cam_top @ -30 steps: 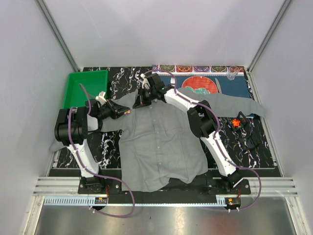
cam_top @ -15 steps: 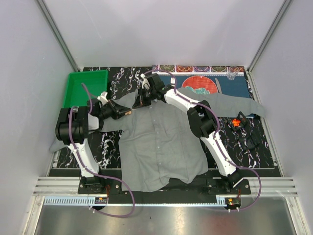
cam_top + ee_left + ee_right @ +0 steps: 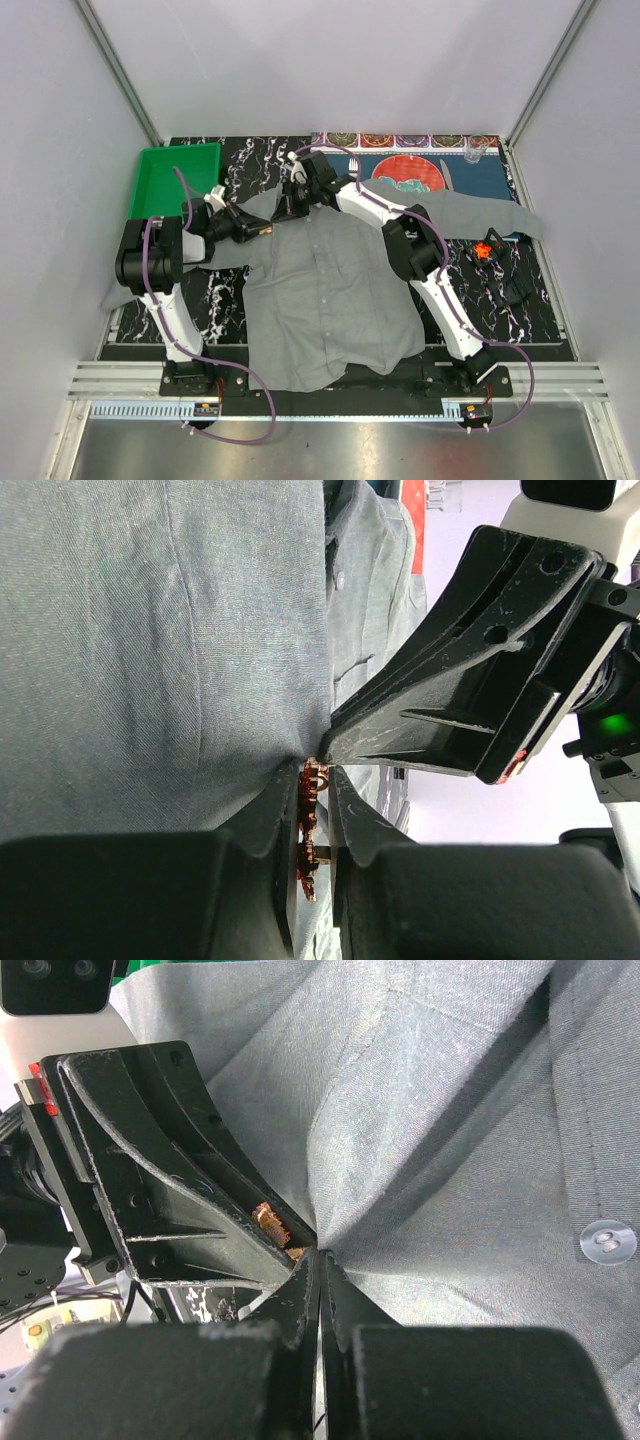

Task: Pin the brooch onto the clothing
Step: Pin the brooch to the clothes.

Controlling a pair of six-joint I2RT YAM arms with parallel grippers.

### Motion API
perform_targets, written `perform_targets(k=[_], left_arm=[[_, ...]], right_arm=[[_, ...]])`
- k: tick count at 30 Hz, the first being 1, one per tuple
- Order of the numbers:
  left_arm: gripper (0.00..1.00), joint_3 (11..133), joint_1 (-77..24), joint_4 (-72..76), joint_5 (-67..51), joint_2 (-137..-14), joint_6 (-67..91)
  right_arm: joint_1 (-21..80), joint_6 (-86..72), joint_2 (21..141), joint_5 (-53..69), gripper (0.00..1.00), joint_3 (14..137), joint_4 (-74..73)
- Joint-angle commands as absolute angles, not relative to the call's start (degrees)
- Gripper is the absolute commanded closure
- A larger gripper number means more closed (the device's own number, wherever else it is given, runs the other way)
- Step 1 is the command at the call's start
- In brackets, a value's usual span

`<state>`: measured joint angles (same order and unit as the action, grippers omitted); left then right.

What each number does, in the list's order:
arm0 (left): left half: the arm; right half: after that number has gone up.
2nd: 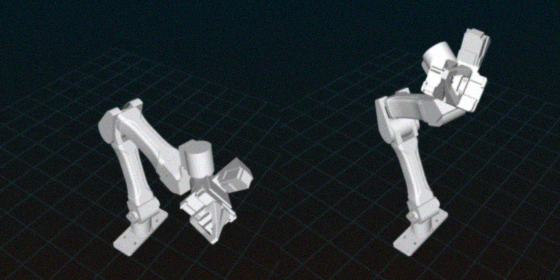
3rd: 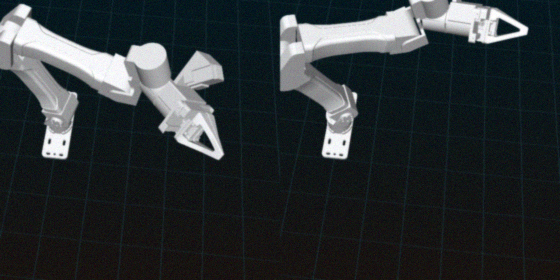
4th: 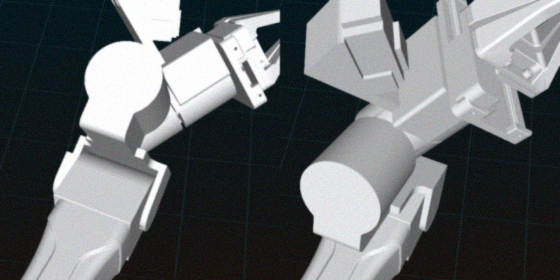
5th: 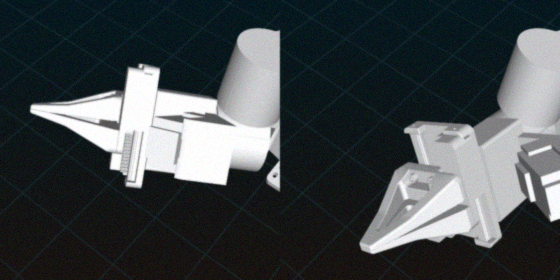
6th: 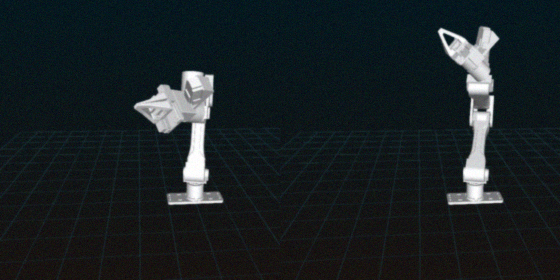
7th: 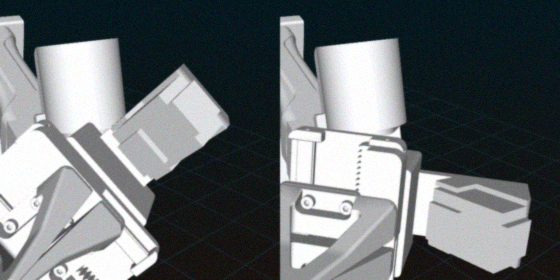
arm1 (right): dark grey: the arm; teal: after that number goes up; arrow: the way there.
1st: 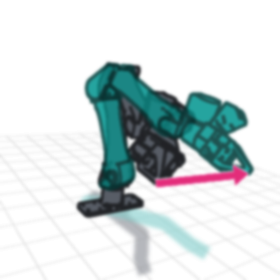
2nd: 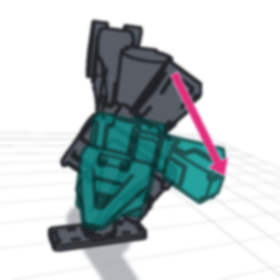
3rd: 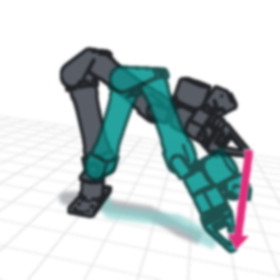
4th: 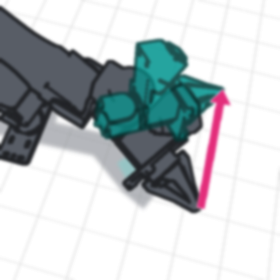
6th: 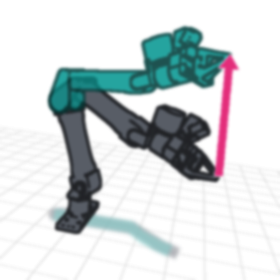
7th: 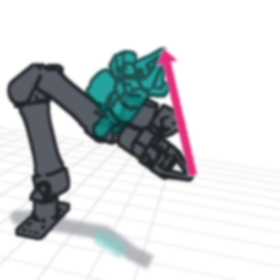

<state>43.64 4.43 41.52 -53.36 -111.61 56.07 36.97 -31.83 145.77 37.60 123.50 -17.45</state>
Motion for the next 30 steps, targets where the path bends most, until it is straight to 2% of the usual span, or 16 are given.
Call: perform_targets(k=[1, 5, 9, 12, 22, 25, 26, 29, 30], left_arm=[[0.93, 45.0, 4.5, 40.3, -51.9, -110.7, 53.0], [0.75, 44.3, 4.8, 38.9, -51.2, -108.5, 51.6], [0.62, 43.1, 5.5, 38.5, -50.1, -106.0, 50.3], [0.56, 42.6, 5.9, 37.6, -50.0, -104.7, 49.3], [0.52, 42.8, 7.1, 32.8, -49.8, -103.0, 45.5], [0.57, 43.5, 6.4, 33.7, -50.5, -104.1, 46.2], [0.67, 43.8, 6.1, 33.5, -50.4, -104.7, 46.1], [0.86, 45.0, 5.0, 32.5, -50.4, -105.5, 45.6], [0.88, 45.1, 4.8, 32.8, -50.5, -105.6, 46.0]], right_arm=[[37.4, -32.4, 140.9, 39.6, 1.0, 124.1, -14.9], [37.1, -31.8, 140.7, 39.5, 1.0, 124.0, -15.4], [36.9, -31.4, 140.5, 39.2, 1.0, 123.7, -15.7], [36.8, -30.8, 140.6, 39.0, 1.0, 123.6, -16.0], [36.7, -30.2, 141.1, 38.7, 1.0, 123.7, -16.2], [36.7, -30.5, 141.2, 38.8, 1.0, 123.8, -16.0], [36.7, -30.5, 141.2, 38.9, 1.0, 123.9, -16.2], [36.7, -30.6, 141.0, 39.2, 1.0, 123.8, -16.2], [36.7, -30.5, 141.0, 39.3, 1.0, 123.7, -16.1]])
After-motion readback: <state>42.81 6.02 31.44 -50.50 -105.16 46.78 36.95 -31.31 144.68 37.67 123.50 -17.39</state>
